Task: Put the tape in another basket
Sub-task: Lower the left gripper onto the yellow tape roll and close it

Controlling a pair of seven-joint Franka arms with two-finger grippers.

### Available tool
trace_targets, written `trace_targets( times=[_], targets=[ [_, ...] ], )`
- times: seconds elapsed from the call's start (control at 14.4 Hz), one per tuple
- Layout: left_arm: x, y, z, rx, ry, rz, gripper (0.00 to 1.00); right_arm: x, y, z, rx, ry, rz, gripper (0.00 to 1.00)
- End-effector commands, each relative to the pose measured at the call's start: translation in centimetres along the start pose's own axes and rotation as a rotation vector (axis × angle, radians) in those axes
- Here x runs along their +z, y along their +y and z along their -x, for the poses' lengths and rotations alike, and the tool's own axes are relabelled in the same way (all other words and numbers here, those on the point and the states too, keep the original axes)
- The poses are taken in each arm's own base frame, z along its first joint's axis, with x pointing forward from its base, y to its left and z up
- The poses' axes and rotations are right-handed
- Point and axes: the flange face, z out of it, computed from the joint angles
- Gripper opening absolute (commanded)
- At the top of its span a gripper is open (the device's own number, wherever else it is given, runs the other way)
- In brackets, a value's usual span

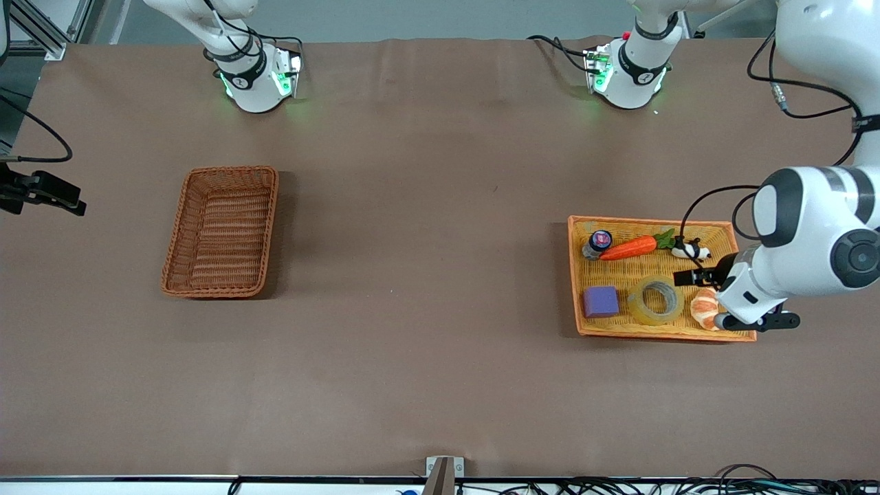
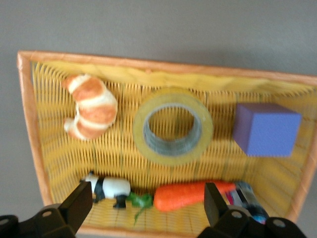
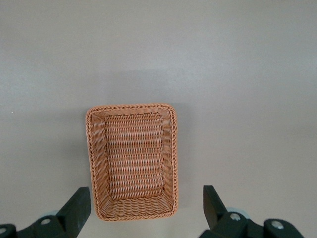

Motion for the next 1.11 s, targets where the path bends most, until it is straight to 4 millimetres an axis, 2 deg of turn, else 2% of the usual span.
trace_targets(
  times=[0.0,0.21,0.42,0.62,0.76,0.83,0.9,1.04],
  targets=[
    [2.8,-0.2,-0.1,0.017,0.060,-0.014,0.99,-0.7,-0.1,0.5,-0.010,0.014,-0.011,1.00],
    [5.1,-0.9,0.1,0.012,0.092,-0.011,1.00,-0.6,-0.3,0.5,-0.013,0.008,-0.013,1.00],
    [9.7,-0.8,-0.5,0.014,0.052,-0.014,1.00,-0.7,-0.1,0.5,-0.010,0.009,-0.012,1.00],
    [12.8,-0.8,-0.4,0.015,0.011,-0.017,0.99,-0.7,0.1,0.5,-0.009,0.011,-0.012,1.00],
    [13.6,-1.4,-0.4,0.006,0.002,-0.023,0.95,-0.7,0.1,0.5,-0.009,0.011,-0.012,1.00],
    [14.0,-1.6,-0.6,0.003,0.010,-0.024,0.74,-0.7,0.0,0.5,-0.010,0.011,-0.012,1.00],
    [14.4,-1.6,-0.7,0.002,0.017,-0.024,0.48,-0.7,0.0,0.5,-0.010,0.011,-0.013,1.00],
    [14.7,-1.7,-0.8,0.001,0.024,-0.025,0.16,-0.7,0.0,0.5,-0.010,0.012,-0.013,1.00]
  ],
)
